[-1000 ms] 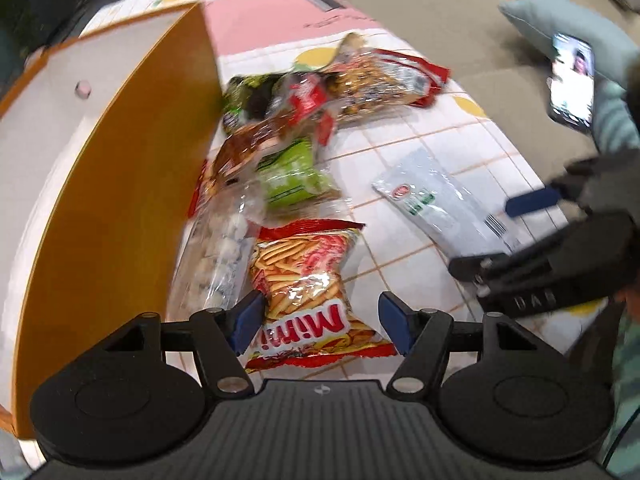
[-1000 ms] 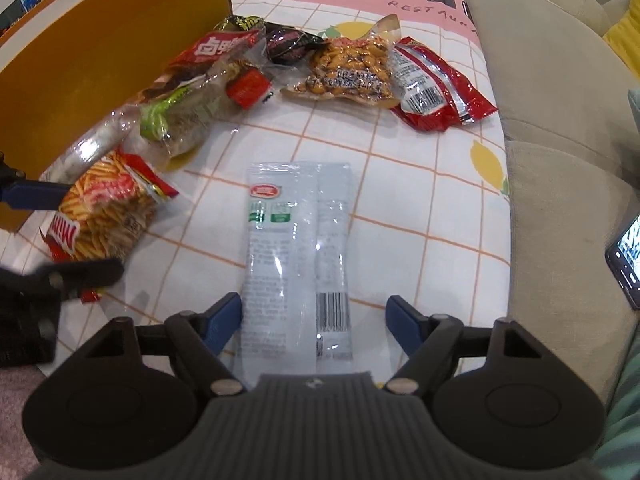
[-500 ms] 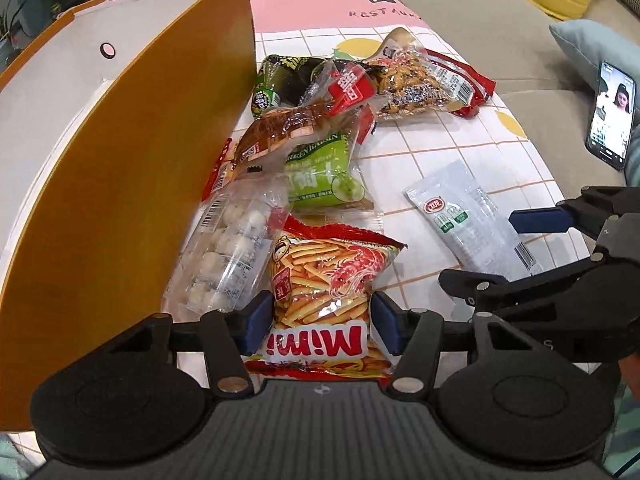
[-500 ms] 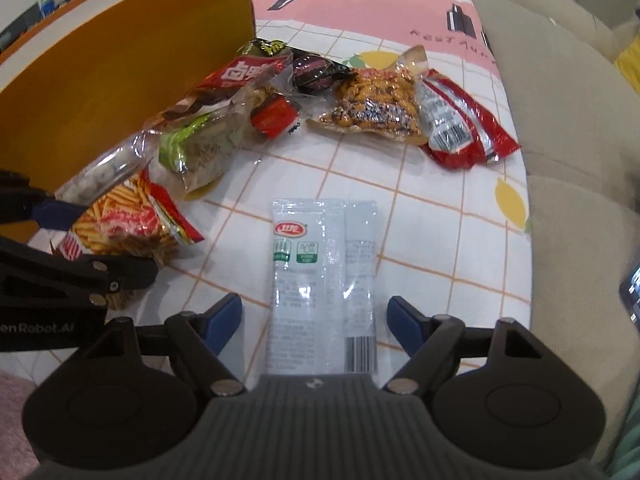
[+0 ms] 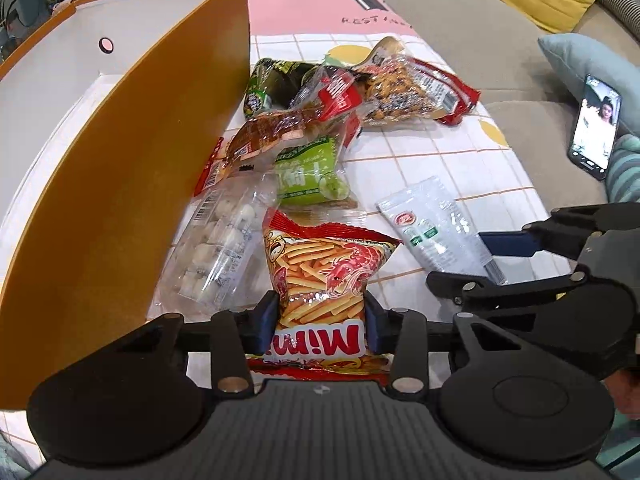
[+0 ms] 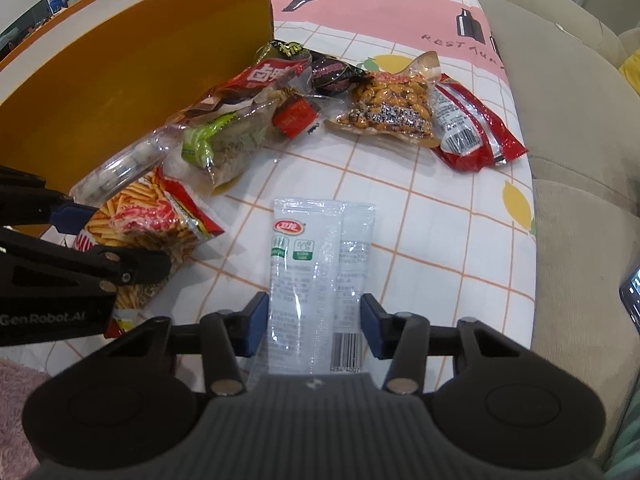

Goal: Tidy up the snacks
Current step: 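Lift both held packets and carry them over the open box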

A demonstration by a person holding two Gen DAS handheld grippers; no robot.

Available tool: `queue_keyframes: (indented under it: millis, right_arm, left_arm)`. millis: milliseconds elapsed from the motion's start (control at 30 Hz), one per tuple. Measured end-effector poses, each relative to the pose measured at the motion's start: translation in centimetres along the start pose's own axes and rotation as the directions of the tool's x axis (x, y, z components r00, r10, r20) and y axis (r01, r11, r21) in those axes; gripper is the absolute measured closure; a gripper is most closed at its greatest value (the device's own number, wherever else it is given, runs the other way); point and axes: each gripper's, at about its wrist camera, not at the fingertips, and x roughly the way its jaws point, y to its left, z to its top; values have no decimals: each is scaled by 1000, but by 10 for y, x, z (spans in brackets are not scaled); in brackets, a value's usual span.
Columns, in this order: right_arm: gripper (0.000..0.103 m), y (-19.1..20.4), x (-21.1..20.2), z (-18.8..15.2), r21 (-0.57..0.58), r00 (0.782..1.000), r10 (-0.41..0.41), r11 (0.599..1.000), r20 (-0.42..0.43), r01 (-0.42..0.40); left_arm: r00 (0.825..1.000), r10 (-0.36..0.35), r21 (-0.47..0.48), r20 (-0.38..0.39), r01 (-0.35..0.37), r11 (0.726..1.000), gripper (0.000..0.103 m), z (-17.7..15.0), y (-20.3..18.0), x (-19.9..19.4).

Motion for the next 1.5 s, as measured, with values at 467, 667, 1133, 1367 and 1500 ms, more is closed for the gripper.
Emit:
queue_keyframes:
  millis: [467, 667, 1133, 1367, 1500]
  right_arm:
    - [57, 2, -34, -2, 2, 999, -17, 1000, 39, 17]
    - [57, 14, -62, 5, -30, 994, -6, 1000, 105, 9]
    - [58, 40, -118, 46, -61, 962, 100, 994, 255, -87]
    - [58, 73, -133, 83, -137, 935, 188, 979, 301, -153]
    - [58, 93, -134, 109, -178, 922, 220, 969, 319, -169]
  left_arm:
    - [995, -30, -29, 91, 33, 999, 57, -3, 1, -46]
    - [988, -15, -40, 152, 22, 999, 57, -1, 3, -79]
    - [958, 103, -84, 266, -83, 993, 57, 17, 44, -150]
    - [945, 203, -109, 255, -181, 977, 57, 32, 85, -160]
    - [943, 247, -93, 221, -231, 968, 57, 47, 106, -153]
